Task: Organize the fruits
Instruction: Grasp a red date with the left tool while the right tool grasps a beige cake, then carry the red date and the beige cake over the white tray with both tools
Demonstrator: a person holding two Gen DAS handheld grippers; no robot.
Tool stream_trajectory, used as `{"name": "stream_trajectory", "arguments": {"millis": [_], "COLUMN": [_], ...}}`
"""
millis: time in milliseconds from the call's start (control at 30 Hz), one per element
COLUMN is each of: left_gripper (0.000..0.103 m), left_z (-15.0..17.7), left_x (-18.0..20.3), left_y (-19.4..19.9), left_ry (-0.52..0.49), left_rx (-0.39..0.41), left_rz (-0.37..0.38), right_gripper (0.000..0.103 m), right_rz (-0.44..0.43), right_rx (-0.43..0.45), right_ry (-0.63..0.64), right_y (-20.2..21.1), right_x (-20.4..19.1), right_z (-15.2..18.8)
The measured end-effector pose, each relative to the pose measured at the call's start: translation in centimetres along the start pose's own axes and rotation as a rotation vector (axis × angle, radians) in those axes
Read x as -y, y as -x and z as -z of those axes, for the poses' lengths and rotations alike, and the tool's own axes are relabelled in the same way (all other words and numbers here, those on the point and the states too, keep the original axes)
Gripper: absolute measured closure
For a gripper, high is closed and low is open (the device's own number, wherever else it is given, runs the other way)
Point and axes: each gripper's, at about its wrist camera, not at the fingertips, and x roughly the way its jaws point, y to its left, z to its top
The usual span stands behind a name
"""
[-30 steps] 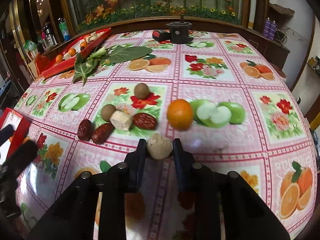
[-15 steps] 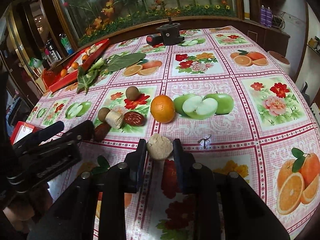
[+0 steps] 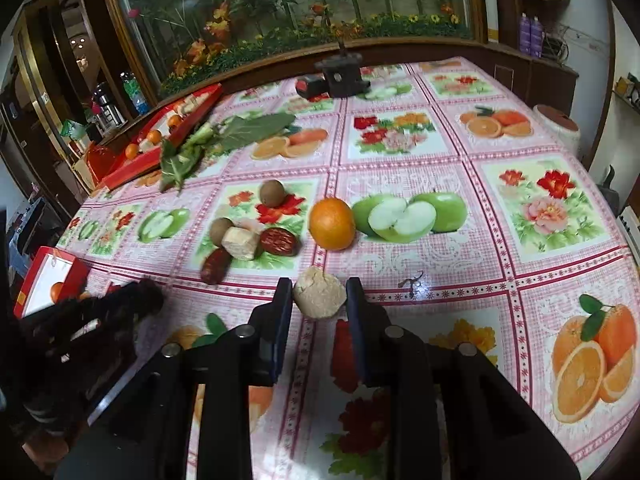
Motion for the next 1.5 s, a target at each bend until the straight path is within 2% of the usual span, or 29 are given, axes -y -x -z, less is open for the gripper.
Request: {"name": "stream_trajectory", "arguments": {"millis": [233,567,967,1500], "left_gripper": [0.084,0.084,0.084,0.084], "left_z": [3.0,6.7,9.6,11.7], "left_x": [-1.9,-3.1,-6.3,-10.7], "left_y": [4.6,9.9,12.8,14.1], "left_ry": [0.046,0.050,0.083,0.167], "left_rx": [0.036,0.092,0.117,0.123], "left_rz": [0.034,0.075,0.055,0.022], "right_gripper": [0.074,0.074,0.074,0.074], "right_rz": [-0.008,-0.021,-0.070,-0.103], "right_rx": [0.057,0.114,0.097,0.088], "right_ry": [0.043,0.065,0.067,0.108], "right_y": [5.1,12.2,14.1,15.1], "right_x": [-2.5,-5.3,-9.0,-11.4], "right_z": [2.0,7.4,11.6,13.8]}}
